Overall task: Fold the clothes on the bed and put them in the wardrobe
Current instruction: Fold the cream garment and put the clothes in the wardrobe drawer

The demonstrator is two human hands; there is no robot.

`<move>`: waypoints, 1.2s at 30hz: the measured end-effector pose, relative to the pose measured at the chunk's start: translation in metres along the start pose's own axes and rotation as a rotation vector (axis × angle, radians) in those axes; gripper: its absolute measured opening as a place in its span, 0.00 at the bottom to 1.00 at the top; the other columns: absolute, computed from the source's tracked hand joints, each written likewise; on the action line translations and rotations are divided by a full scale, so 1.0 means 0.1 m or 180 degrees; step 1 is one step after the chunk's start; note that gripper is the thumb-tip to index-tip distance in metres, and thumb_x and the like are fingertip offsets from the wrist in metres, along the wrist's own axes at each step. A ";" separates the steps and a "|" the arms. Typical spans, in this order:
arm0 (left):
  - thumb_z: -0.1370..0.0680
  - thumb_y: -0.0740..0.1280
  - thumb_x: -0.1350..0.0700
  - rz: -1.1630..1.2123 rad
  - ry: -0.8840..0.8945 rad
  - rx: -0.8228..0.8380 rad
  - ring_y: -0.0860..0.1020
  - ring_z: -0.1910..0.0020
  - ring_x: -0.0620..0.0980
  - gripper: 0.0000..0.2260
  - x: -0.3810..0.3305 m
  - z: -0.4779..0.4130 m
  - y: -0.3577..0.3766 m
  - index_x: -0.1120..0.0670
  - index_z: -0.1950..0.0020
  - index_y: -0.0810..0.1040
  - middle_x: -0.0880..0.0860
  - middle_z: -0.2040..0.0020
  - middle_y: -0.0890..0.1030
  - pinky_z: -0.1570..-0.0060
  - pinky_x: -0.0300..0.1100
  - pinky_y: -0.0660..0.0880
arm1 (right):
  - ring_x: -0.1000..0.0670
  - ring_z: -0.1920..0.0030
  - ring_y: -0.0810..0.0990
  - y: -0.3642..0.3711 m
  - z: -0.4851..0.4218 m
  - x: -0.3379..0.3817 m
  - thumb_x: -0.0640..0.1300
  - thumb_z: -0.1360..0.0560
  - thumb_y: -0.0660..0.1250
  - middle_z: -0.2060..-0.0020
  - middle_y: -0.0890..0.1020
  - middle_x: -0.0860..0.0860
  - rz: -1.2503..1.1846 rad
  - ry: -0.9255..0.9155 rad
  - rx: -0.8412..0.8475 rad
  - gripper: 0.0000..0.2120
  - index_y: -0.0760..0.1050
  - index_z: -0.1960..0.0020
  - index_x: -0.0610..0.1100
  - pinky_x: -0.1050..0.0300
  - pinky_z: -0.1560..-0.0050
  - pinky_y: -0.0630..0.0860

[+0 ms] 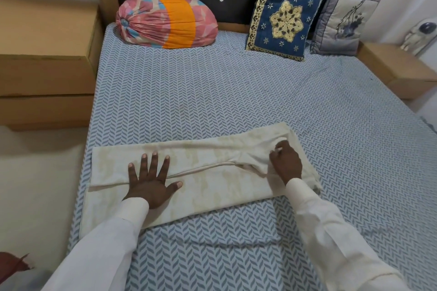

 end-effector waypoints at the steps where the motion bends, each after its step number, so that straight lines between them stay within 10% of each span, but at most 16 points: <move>1: 0.25 0.42 0.27 0.0001 0.0004 -0.0015 0.24 0.28 0.56 0.38 0.00 0.00 0.00 0.45 0.25 0.27 0.50 0.30 0.21 0.32 0.62 0.26 | 0.39 0.52 0.80 0.00 0.04 -0.11 0.49 0.26 0.66 0.53 0.80 0.42 0.0114 0.0058 0.0030 0.11 0.72 0.47 0.45 0.49 0.54 0.75; 13: 0.25 0.42 0.27 -0.0050 -0.0025 0.0016 0.24 0.28 0.56 0.38 0.00 0.01 -0.01 0.44 0.25 0.27 0.51 0.27 0.23 0.33 0.62 0.25 | 0.42 0.60 0.83 -0.24 -0.36 -0.48 0.56 0.30 0.71 0.65 0.84 0.44 -0.0882 0.1170 0.0094 0.15 0.81 0.61 0.44 0.54 0.59 0.79; 23: 0.25 0.42 0.27 -0.0042 -0.0045 -0.0035 0.24 0.27 0.56 0.38 0.01 -0.01 0.00 0.44 0.25 0.28 0.51 0.26 0.24 0.32 0.62 0.27 | 0.49 0.76 0.68 -0.12 -0.69 -0.29 0.32 0.32 0.62 0.73 0.71 0.43 -0.1723 0.1808 0.0380 0.09 0.68 0.68 0.42 0.65 0.78 0.66; 28: 0.25 0.42 0.27 -0.0069 -0.0031 -0.0046 0.24 0.28 0.56 0.38 0.01 -0.02 0.00 0.44 0.25 0.27 0.51 0.26 0.23 0.35 0.61 0.25 | 0.47 0.71 0.80 -0.25 -0.77 -0.02 0.36 0.20 0.58 0.64 0.80 0.38 -0.2356 0.1508 0.0226 0.04 0.70 0.47 0.38 0.58 0.78 0.78; 36: 0.25 0.42 0.27 -0.0080 -0.0021 -0.0092 0.24 0.27 0.56 0.38 0.01 -0.03 0.00 0.43 0.25 0.28 0.50 0.27 0.23 0.37 0.60 0.23 | 0.42 0.61 0.81 -0.05 -0.60 -0.53 0.45 0.31 0.75 0.47 0.78 0.38 -0.1911 0.1567 0.0361 0.29 0.62 0.37 0.44 0.45 0.59 0.83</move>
Point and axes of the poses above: each hand's wrist, its own z-axis away from the middle knuckle, its own y-axis out of the palm, x = y × z, the point moved 8 cm from there along -z, towards the middle knuckle
